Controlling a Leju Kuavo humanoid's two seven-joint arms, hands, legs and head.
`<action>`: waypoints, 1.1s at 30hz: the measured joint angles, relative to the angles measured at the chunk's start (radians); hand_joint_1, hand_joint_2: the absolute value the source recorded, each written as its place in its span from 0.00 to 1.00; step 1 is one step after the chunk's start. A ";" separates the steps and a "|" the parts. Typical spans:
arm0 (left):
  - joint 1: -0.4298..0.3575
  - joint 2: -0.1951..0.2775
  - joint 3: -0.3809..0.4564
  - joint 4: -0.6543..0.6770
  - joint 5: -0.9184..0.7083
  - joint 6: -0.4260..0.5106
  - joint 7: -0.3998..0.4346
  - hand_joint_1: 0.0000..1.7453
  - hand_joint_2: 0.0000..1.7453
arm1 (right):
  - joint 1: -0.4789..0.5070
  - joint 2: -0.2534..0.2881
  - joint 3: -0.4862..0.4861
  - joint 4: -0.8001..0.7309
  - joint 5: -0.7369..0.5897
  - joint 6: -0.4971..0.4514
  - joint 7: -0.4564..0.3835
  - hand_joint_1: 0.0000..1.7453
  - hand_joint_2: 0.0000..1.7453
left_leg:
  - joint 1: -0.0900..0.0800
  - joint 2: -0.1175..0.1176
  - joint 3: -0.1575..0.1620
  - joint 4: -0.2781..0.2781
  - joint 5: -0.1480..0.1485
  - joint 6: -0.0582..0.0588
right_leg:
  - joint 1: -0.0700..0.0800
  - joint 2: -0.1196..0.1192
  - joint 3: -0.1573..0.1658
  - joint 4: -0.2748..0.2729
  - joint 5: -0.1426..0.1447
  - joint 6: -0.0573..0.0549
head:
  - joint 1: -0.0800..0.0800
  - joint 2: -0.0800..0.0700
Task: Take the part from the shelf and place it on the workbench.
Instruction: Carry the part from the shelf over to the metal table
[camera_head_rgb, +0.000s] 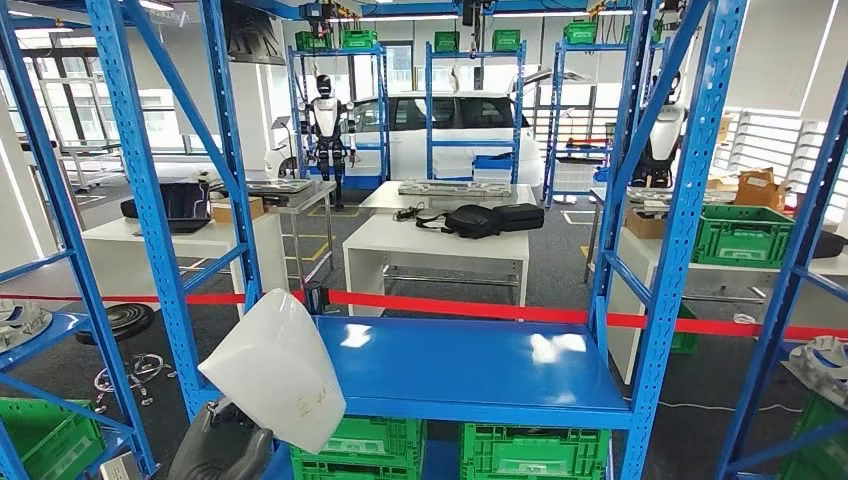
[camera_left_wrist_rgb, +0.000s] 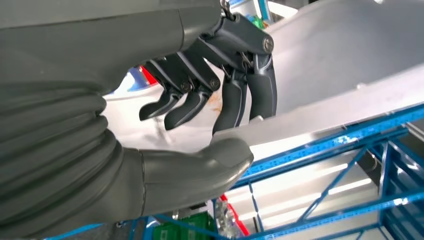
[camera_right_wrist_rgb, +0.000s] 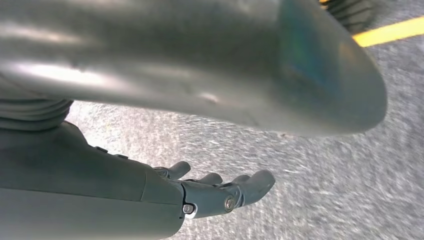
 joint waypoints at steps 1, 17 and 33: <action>0.000 -0.001 0.000 0.000 0.000 0.000 0.000 1.00 1.00 | 0.001 0.001 0.000 0.000 0.000 0.000 0.001 0.00 0.00 | 0.000 0.002 -0.013 0.000 0.013 0.006 | -0.001 0.000 -0.014 0.046 -0.054 0.003 | 0.001 0.000; 0.035 -0.003 0.027 -0.015 -0.052 -0.005 0.006 1.00 1.00 | -0.012 -0.004 -0.007 0.000 -0.007 0.018 -0.040 0.00 0.00 | 0.007 -0.001 -0.200 0.145 0.003 -0.052 | 0.012 -0.006 0.151 -0.040 -0.077 -0.054 | 0.001 0.000; 0.020 -0.014 0.031 0.012 -0.015 -0.033 0.016 1.00 1.00 | -0.009 -0.003 -0.040 0.000 -0.027 0.024 -0.025 0.00 0.00 | -0.001 0.005 -0.038 0.005 0.030 0.012 | 0.004 -0.001 -0.032 0.142 -0.129 0.009 | 0.002 0.000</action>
